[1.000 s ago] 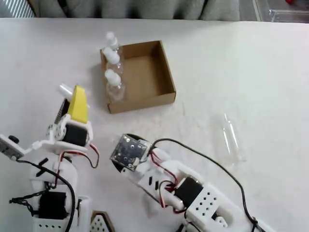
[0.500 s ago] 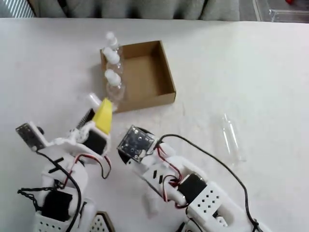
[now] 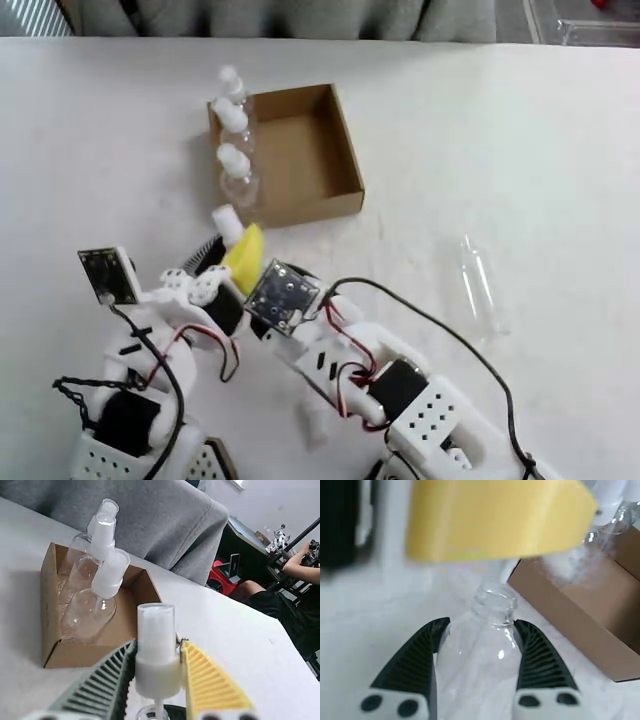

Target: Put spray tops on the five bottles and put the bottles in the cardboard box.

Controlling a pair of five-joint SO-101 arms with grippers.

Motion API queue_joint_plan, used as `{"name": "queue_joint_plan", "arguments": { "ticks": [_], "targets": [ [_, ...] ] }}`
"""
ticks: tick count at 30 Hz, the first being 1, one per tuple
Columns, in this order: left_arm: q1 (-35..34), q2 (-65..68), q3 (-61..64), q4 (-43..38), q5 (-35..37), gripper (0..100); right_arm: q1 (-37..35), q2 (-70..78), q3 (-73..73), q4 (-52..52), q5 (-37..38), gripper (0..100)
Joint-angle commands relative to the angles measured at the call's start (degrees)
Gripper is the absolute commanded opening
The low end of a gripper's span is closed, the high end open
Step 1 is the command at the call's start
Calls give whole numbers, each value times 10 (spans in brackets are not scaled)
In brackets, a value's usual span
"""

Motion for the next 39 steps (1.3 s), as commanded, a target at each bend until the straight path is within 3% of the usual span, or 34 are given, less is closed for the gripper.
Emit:
{"name": "queue_joint_plan", "arguments": {
  "ticks": [1,4,7,20,26,31,39],
  "targets": [
    [14,-2,-8,14,-6,297,9,-12,-11,-7,3,17],
    [12,-3,-8,17,-6,419,10,-12,-11,-7,3,17],
    [8,-3,-12,17,-6,461,10,-12,-11,-7,3,17],
    [-89,-3,-86,90,-2,459,36,-12,-20,-7,2,17],
    [-95,-3,-86,90,-2,459,42,-14,-22,-10,2,17],
    [-95,-3,-87,89,-2,459,102,-95,-34,-7,-1,17],
    [-94,-2,-85,89,-2,419,170,-270,-26,34,-115,16]
  ]
}}
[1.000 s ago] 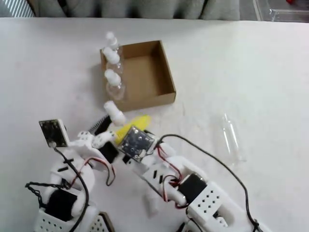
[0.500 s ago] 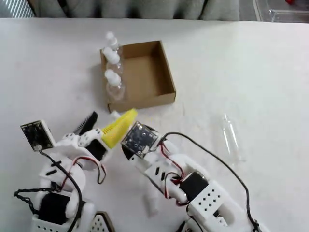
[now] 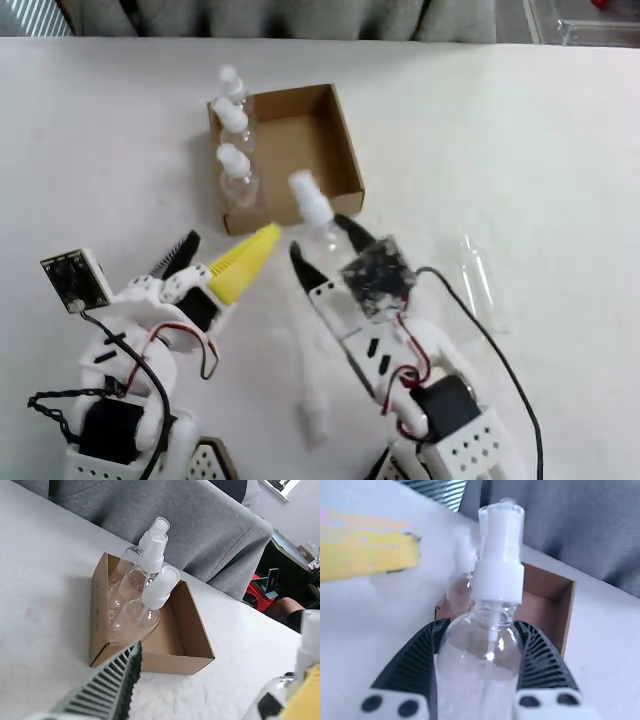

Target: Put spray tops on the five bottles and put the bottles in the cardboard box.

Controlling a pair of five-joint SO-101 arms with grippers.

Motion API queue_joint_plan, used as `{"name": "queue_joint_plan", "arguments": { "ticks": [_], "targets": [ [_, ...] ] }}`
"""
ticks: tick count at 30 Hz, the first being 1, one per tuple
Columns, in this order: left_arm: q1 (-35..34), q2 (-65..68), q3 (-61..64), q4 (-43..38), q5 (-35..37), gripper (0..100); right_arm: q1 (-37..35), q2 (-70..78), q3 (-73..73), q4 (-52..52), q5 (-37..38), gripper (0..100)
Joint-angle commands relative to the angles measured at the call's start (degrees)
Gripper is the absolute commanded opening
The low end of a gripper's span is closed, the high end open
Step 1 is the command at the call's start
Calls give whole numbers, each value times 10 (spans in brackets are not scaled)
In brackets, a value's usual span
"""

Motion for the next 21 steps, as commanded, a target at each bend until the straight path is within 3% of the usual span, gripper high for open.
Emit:
{"name": "queue_joint_plan", "arguments": {
  "ticks": [1,8,15,19,21],
  "targets": [
    [-3,1,-34,-5,-3,398,22,-53,-24,-13,-24,16],
    [-2,1,-11,-45,-6,202,47,24,-46,-183,-24,17],
    [-1,1,-9,-41,-7,15,34,200,-212,-75,-38,17],
    [32,3,-6,-35,-8,21,10,276,-251,-121,-212,16],
    [76,1,-3,-19,-16,24,1,305,-251,-184,-246,16]
  ]
}}
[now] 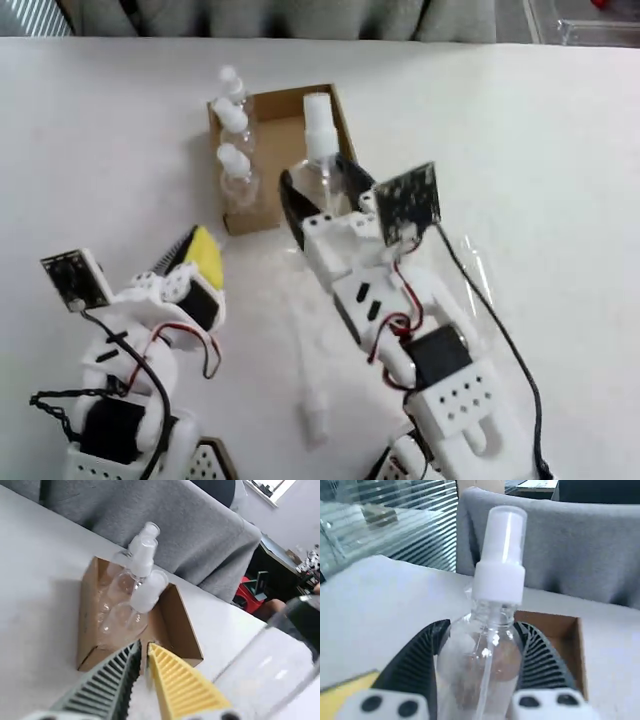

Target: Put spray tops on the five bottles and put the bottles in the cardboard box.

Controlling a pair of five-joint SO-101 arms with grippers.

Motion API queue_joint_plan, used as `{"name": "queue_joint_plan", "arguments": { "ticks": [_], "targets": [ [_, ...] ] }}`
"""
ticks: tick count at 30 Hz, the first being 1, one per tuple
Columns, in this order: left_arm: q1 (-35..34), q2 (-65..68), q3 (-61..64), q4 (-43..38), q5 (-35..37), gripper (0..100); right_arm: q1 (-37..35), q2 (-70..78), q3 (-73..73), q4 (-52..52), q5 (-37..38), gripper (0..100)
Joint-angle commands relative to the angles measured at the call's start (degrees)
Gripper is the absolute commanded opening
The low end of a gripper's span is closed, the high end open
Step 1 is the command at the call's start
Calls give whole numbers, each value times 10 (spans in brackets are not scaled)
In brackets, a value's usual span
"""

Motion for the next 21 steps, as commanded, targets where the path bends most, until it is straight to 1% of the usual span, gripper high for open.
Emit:
{"name": "queue_joint_plan", "arguments": {
  "ticks": [1,5,8,11,14,17,21],
  "targets": [
    [78,-1,-3,12,-35,24,-15,49,-40,-96,-68,16],
    [186,-2,20,24,-117,24,-17,85,-13,-196,-79,16],
    [226,-2,33,24,-137,24,-34,88,35,-274,-91,16],
    [227,-2,49,-12,-139,24,-55,87,73,-307,-89,16],
    [208,-2,93,-84,-139,24,-63,87,90,-305,-89,16],
    [171,0,126,-156,-139,24,-59,63,91,-263,-89,16],
    [156,1,132,-171,-139,24,-64,-4,90,-175,-88,16]
  ]
}}
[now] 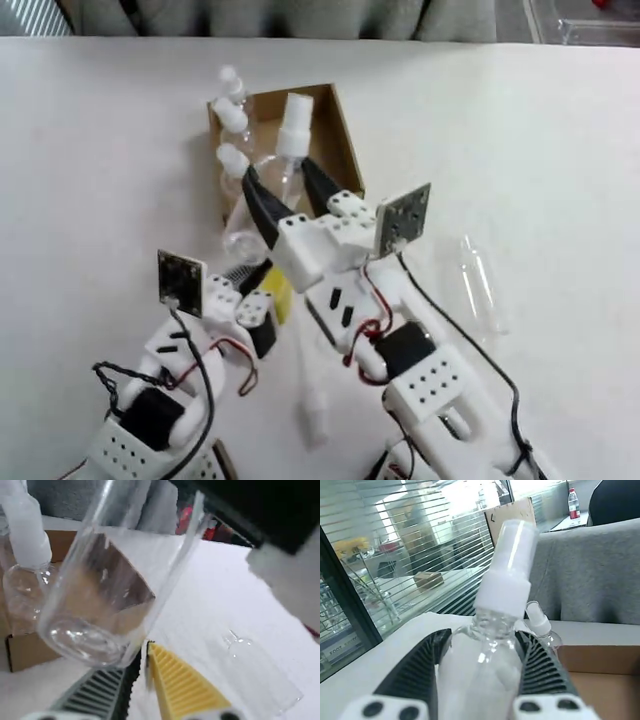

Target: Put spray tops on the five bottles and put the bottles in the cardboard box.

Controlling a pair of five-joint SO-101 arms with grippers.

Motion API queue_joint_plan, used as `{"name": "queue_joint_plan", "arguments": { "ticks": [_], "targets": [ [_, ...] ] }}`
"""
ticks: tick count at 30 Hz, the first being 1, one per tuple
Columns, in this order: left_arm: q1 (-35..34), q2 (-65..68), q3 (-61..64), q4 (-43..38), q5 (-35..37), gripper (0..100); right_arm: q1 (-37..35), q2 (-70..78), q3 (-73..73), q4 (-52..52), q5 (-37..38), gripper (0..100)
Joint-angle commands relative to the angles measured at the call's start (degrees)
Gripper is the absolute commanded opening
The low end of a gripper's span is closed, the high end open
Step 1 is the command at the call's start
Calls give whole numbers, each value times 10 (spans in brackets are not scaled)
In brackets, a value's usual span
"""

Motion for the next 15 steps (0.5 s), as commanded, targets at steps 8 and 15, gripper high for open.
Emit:
{"name": "queue_joint_plan", "arguments": {
  "ticks": [8,15],
  "targets": [
    [-16,1,-7,-33,-5,24,-18,-130,-10,158,19,16],
    [0,-1,-20,19,-5,24,12,-73,-9,98,57,16]
  ]
}}
